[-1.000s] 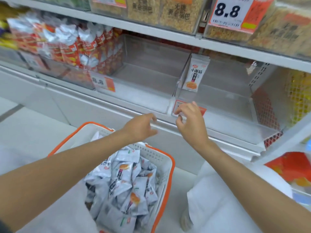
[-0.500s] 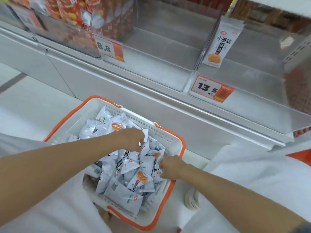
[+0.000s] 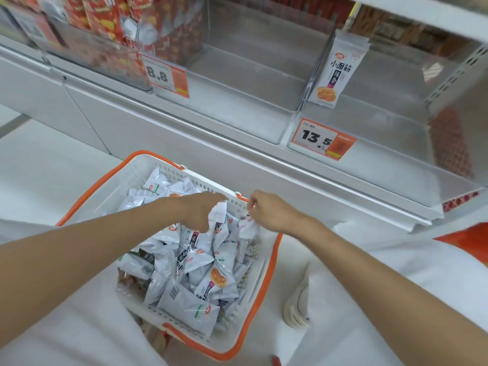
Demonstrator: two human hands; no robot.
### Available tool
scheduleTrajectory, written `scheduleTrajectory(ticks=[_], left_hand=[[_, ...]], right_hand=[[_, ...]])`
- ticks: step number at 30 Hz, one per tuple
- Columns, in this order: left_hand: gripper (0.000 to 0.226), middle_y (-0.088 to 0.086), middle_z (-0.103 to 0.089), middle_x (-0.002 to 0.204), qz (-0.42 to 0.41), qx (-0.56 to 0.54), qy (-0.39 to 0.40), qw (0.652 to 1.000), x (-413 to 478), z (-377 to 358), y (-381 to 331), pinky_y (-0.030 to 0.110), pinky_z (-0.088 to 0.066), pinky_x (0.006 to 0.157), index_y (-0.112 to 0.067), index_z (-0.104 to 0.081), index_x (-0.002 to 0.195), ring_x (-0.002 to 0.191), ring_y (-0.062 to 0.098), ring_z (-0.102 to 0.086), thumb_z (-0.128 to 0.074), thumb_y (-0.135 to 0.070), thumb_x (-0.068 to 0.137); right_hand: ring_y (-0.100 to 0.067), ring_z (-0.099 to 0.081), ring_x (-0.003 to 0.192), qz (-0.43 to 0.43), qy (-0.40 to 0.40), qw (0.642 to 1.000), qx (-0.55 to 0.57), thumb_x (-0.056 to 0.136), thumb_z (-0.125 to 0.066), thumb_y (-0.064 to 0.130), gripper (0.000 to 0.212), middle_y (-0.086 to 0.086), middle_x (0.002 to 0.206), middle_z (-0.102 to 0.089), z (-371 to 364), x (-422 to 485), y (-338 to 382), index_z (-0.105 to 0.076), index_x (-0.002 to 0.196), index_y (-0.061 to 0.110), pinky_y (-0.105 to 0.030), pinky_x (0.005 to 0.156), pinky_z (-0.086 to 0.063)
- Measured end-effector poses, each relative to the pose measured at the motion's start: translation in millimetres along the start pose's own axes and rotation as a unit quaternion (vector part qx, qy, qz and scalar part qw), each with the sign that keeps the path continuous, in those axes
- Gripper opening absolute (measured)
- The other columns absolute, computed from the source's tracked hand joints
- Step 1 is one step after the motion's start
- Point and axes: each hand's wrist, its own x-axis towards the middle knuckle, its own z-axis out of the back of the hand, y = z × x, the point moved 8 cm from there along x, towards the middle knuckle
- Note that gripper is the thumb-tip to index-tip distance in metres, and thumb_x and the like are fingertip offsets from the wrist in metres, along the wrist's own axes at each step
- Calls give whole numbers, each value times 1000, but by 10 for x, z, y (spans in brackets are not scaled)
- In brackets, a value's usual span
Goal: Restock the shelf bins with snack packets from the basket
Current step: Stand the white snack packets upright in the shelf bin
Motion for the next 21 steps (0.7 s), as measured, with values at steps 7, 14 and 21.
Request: scheduleTrajectory(ticks=[7, 14, 21], left_hand=[[96, -1, 8, 162, -147, -58, -142, 977, -243, 492, -521, 36, -27, 113, -35, -11, 153, 149, 18, -3, -60, -2, 78], [26, -3, -56, 78, -179, -199, -154, 951, -250, 590, -725, 26, -47, 64, -15, -54, 85, 71, 15, -55, -78, -24, 81], [51, -1, -60, 85, -163, -339, -171, 910, -319, 618, -914, 33, -59, 58, -14, -53, 113, 59, 7, -61, -83, -28, 74]], right_hand=[[-22, -53, 80, 120, -8, 992, -51, 88, -43, 5, 29, -6, 89, -59, 528, -471, 323, -45, 106, 28, -42, 73, -47], [-13, -60, 82, 119, -187, 968, 120, 92, -57, 11, 33, 9, 92, -64, 941, -492, 190, -53, 118, 30, -31, 77, -49], [-12, -56, 54, 33, -236, 954, 183, 98, -49, 45, 44, -3, 65, -66, 1002, -517, -74, -65, 74, 11, -38, 59, -48]])
